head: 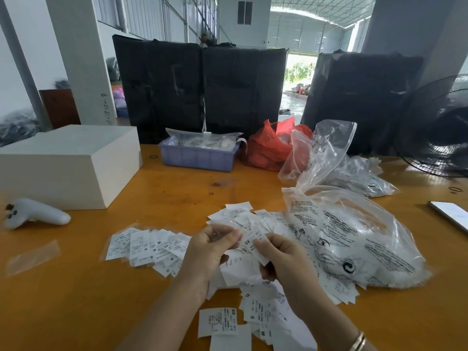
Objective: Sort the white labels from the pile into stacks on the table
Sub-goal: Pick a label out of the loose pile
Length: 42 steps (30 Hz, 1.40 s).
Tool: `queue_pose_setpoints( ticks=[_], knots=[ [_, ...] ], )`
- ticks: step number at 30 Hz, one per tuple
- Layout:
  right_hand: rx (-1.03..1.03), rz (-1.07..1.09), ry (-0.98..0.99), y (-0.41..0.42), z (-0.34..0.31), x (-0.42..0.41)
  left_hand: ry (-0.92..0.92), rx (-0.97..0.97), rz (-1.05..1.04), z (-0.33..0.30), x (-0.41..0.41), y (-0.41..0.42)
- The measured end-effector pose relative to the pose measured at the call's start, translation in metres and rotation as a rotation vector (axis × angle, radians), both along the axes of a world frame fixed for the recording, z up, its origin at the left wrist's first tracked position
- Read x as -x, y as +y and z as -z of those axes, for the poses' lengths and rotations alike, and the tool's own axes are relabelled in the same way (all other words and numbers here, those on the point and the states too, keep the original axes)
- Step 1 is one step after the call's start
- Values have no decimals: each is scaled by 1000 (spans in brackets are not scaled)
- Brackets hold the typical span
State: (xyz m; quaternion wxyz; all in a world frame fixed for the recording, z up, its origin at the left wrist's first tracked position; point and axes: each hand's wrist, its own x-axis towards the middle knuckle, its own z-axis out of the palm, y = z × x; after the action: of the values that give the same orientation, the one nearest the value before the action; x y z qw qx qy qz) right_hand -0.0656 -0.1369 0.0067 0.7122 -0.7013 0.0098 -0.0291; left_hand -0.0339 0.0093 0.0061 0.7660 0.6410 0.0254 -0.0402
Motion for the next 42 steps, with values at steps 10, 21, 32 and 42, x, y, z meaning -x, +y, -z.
queue_pose_setpoints(
  ticks=[10, 21, 32, 42],
  knots=[
    [63, -27, 39, 0, 1, 0, 9, -43, 11, -1, 2, -2],
    [312, -105, 67, -7, 0, -2, -61, -206, 125, 3, 1, 0],
    [-14, -26, 51, -13, -2, -3, 33, 71, 81, 0, -3, 4],
    [-38, 28, -39, 4, 0, 2, -114, -68, -42, 2, -2, 1]
  ],
)
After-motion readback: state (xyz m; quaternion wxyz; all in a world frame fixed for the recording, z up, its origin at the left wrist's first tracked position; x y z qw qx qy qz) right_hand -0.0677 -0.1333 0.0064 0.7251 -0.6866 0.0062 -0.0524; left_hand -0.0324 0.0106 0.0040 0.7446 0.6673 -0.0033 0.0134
